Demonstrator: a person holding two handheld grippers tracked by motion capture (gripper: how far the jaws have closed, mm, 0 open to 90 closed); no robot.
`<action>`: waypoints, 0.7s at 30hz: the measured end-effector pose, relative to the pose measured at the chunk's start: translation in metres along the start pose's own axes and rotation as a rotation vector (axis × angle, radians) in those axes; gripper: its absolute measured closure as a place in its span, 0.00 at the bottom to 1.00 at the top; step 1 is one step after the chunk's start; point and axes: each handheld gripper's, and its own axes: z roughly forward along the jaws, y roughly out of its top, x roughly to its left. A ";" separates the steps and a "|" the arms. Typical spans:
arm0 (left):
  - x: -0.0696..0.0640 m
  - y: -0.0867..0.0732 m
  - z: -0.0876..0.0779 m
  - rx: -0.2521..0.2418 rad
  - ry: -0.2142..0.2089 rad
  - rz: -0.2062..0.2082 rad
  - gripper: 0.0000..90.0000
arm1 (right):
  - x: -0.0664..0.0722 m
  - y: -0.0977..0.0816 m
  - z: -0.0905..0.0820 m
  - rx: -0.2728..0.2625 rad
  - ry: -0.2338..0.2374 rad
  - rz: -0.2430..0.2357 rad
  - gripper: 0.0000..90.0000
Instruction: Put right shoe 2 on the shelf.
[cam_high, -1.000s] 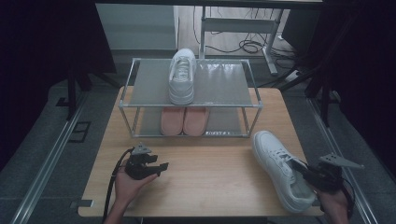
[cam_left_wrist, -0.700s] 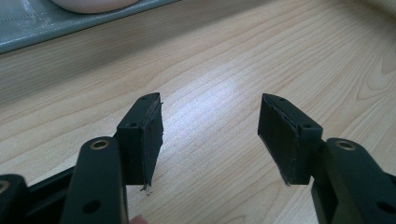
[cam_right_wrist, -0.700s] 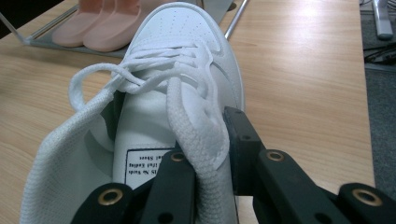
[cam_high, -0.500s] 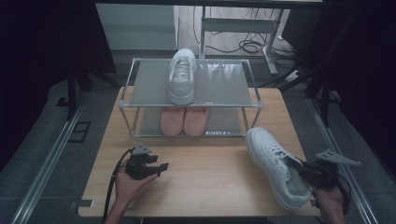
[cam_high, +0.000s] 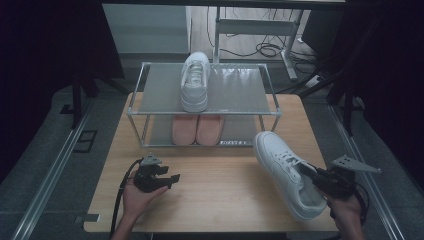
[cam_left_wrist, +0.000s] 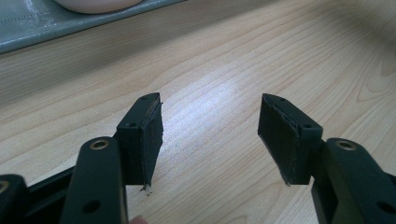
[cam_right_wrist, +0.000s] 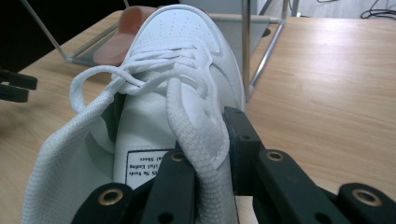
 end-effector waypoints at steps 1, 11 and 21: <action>0.000 0.000 0.000 -0.001 0.000 -0.001 0.45 | 0.001 0.001 0.001 -0.004 0.005 0.002 0.90; 0.000 0.000 -0.001 -0.009 -0.003 -0.007 0.44 | 0.015 0.013 0.008 -0.024 0.043 -0.011 0.91; 0.001 0.000 -0.002 -0.009 -0.001 -0.012 0.44 | 0.032 0.033 0.014 -0.046 0.100 -0.034 0.91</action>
